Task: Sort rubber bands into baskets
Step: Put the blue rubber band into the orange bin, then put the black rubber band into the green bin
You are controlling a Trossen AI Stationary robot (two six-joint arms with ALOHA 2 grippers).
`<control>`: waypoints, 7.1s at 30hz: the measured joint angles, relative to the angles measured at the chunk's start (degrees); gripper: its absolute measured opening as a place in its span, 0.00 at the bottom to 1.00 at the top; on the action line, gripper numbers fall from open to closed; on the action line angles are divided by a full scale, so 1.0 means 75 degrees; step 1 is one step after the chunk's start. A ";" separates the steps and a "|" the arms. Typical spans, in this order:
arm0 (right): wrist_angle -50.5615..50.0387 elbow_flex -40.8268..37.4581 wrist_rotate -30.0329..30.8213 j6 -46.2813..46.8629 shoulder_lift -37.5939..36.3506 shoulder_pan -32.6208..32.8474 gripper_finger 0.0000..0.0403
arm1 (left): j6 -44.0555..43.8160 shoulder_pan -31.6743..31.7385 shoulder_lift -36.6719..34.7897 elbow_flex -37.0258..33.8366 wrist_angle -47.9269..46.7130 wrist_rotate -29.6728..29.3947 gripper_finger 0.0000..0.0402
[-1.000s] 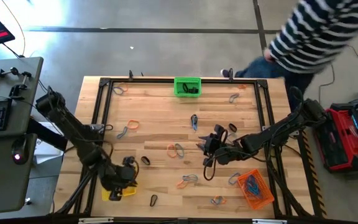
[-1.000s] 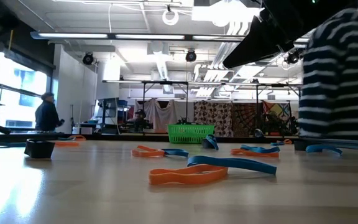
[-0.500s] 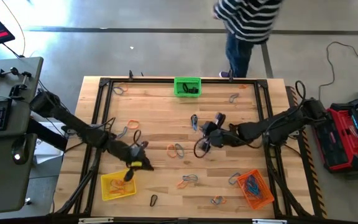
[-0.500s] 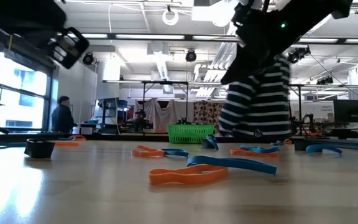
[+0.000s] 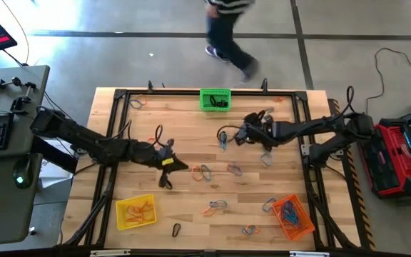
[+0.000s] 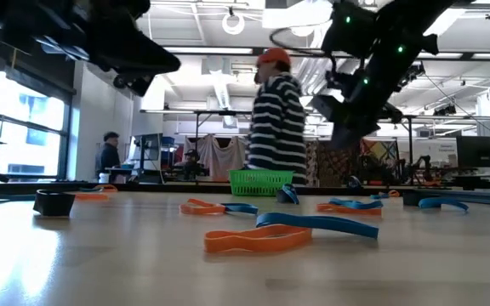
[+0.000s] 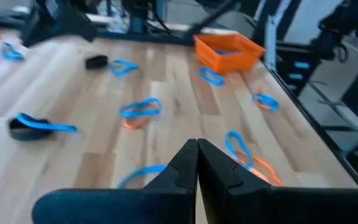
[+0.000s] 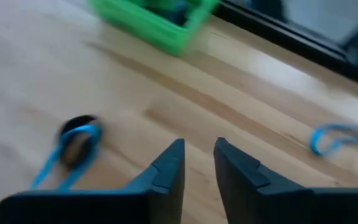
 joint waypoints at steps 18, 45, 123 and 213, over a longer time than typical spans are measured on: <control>0.1110 -0.1746 0.0659 0.1798 0.0000 -0.2475 0.40 | 0.0009 0.0574 0.0168 -0.0557 0.1514 0.0111 0.00; 0.5277 -0.2896 -0.0258 0.0833 0.1471 -0.3878 0.36 | 0.0004 0.0565 0.0168 -0.0557 0.1522 0.0119 0.00; -0.5004 0.2146 -0.4315 0.8888 0.0878 0.9466 0.00 | 0.0210 0.0564 0.0168 -0.0557 0.1563 0.0076 0.00; -0.2413 -0.1243 -0.4162 -0.2069 -0.0804 -0.1845 0.44 | 0.0612 0.0822 0.0165 -0.1673 0.3955 0.0501 0.00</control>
